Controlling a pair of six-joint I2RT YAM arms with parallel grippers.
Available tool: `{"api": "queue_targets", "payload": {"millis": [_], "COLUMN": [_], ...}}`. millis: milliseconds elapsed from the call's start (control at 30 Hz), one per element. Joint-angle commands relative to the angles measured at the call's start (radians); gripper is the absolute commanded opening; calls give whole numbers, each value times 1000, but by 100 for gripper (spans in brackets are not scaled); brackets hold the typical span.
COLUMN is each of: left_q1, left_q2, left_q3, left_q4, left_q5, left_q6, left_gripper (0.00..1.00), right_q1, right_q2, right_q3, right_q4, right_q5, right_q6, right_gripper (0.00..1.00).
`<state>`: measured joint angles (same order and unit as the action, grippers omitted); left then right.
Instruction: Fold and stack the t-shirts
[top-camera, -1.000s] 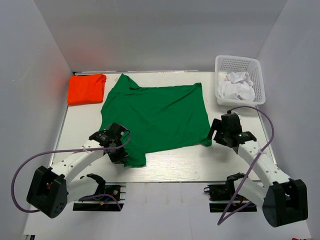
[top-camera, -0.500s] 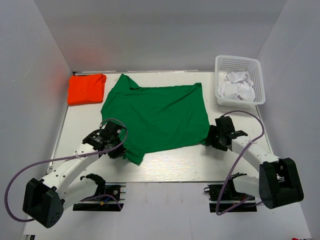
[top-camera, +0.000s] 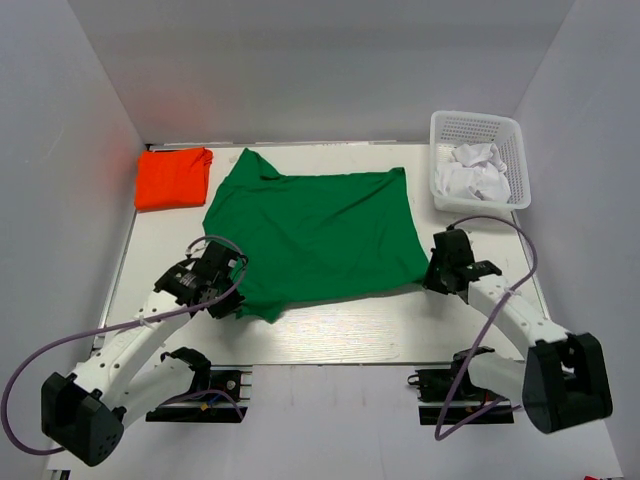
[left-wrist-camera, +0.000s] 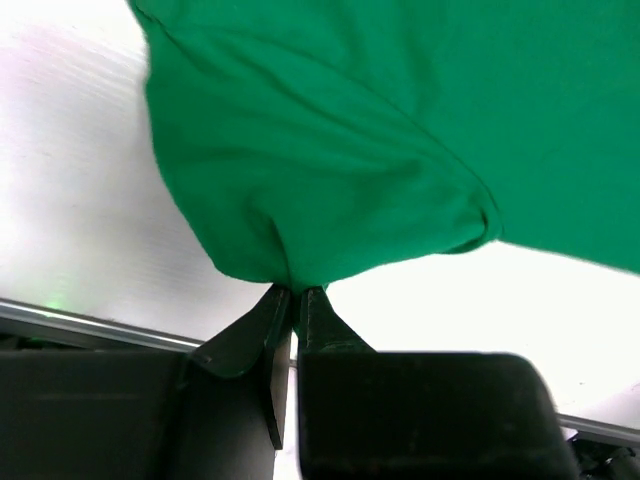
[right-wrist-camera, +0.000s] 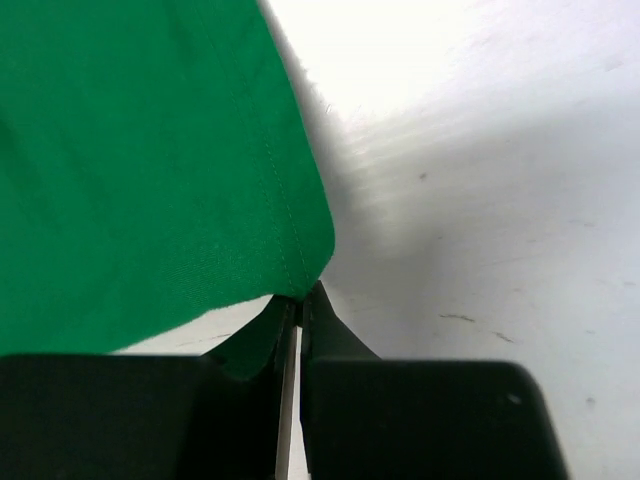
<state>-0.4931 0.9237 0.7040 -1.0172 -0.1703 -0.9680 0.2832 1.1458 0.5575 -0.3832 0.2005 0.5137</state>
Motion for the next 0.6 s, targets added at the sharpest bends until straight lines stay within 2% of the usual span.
{"api": "queue_targets", "payload": {"millis": [0, 100, 267, 400, 567], "left_q1": [5, 5, 5, 5, 5], "left_q2": [-19, -29, -42, -14, 39], "left_q3": [71, 80, 57, 75, 106], "left_q4": [-76, -86, 40, 123, 180], "left_q5": [-61, -84, -37, -11, -72], "left_q6": [-18, -31, 6, 38, 48], "left_gripper": [0, 0, 0, 0, 0], "right_q1": [-2, 4, 5, 19, 28], "right_q2": [-81, -100, -52, -9, 46], "right_q3": [71, 75, 64, 101, 183], "right_q4": [-105, -97, 22, 36, 53], "right_q5": [141, 113, -31, -46, -65], "right_q6": [-12, -40, -118, -178, -208], "right_gripper": [0, 0, 0, 0, 0]}}
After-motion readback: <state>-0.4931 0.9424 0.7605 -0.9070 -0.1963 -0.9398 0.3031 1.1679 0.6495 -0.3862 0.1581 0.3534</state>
